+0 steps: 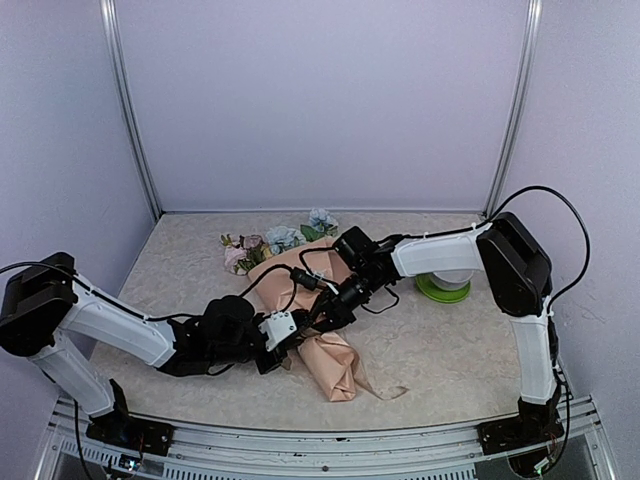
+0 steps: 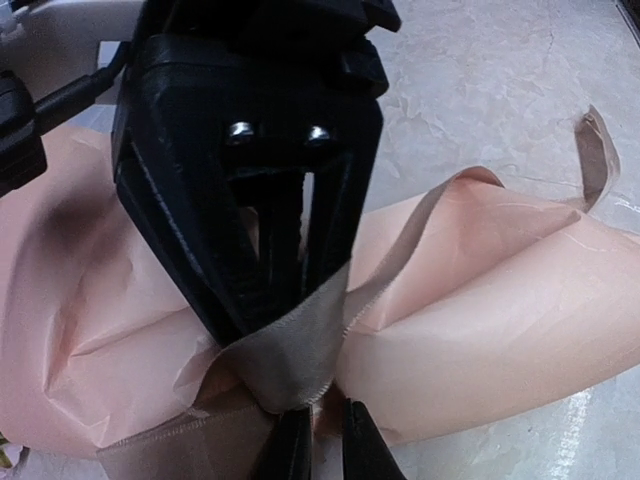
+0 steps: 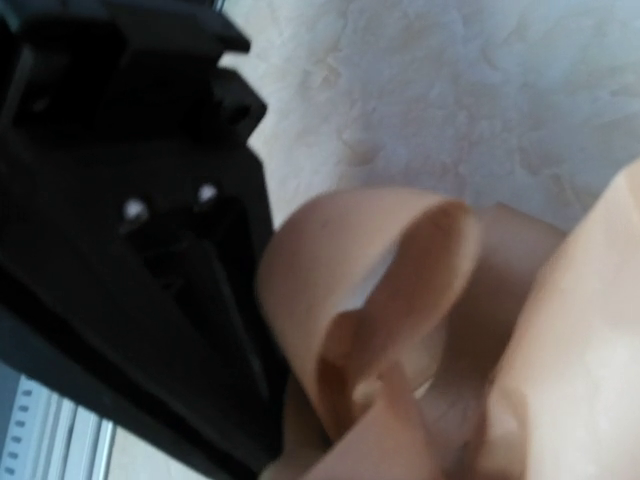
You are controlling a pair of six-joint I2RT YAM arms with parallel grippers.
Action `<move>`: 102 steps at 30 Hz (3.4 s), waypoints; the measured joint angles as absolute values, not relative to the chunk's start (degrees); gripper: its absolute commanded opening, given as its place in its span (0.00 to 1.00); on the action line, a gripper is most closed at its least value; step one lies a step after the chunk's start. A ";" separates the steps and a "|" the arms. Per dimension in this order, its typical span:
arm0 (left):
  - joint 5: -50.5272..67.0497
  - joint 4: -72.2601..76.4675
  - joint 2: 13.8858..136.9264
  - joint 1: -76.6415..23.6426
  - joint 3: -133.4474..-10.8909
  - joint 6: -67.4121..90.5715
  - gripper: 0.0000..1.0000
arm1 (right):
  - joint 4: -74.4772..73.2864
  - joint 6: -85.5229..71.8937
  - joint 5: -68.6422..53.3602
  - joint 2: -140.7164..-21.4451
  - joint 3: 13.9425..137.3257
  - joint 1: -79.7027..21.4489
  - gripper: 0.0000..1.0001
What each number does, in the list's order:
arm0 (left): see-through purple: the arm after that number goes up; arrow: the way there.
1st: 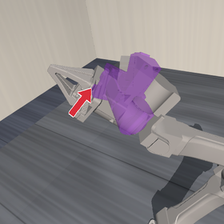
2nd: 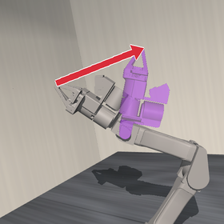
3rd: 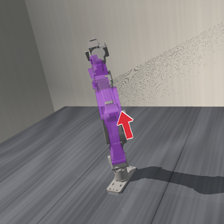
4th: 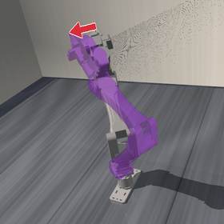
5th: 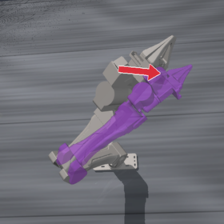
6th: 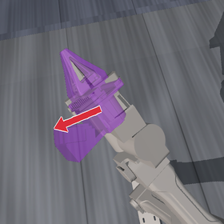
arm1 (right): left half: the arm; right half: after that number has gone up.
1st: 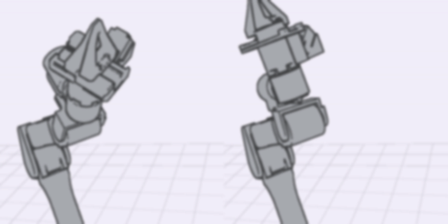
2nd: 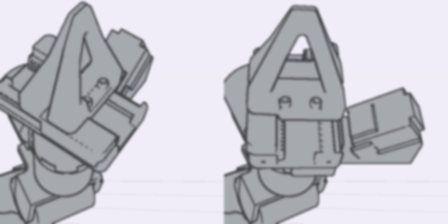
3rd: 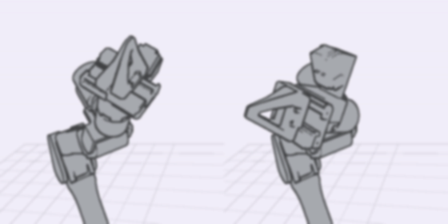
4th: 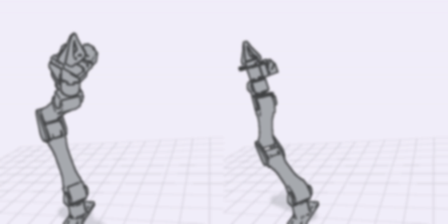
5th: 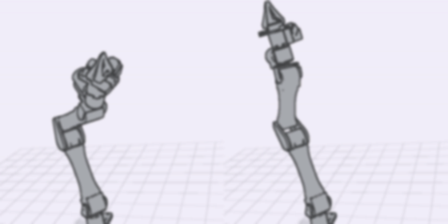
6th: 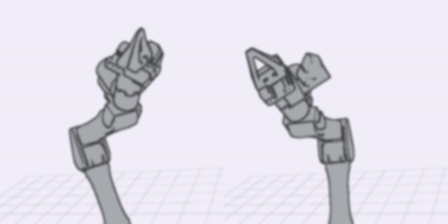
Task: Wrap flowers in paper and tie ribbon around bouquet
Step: Cross the half-tied ribbon over the folded bouquet.
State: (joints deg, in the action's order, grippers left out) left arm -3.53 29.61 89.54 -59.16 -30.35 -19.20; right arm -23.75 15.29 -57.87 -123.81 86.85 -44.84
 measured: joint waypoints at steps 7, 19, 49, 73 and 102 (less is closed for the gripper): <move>-6.09 31.48 89.54 -58.19 -30.35 -18.63 0.14 | -26.41 17.43 -57.82 -123.83 88.03 -44.84 0.29; -6.50 33.01 91.44 -57.93 -30.35 -17.80 0.14 | -26.48 17.41 -57.30 -125.10 88.38 -45.39 0.22; -9.74 31.03 83.24 -58.02 -27.79 -21.71 0.40 | -25.69 14.04 -48.99 -122.34 88.40 -45.39 0.05; -8.47 35.35 94.30 -59.07 -34.79 -26.26 0.08 | -26.06 11.44 -48.07 -122.34 88.38 -45.17 0.01; -7.88 37.34 91.00 -57.49 -30.04 -21.56 0.00 | -22.76 8.58 -49.65 -121.38 87.57 -44.34 0.01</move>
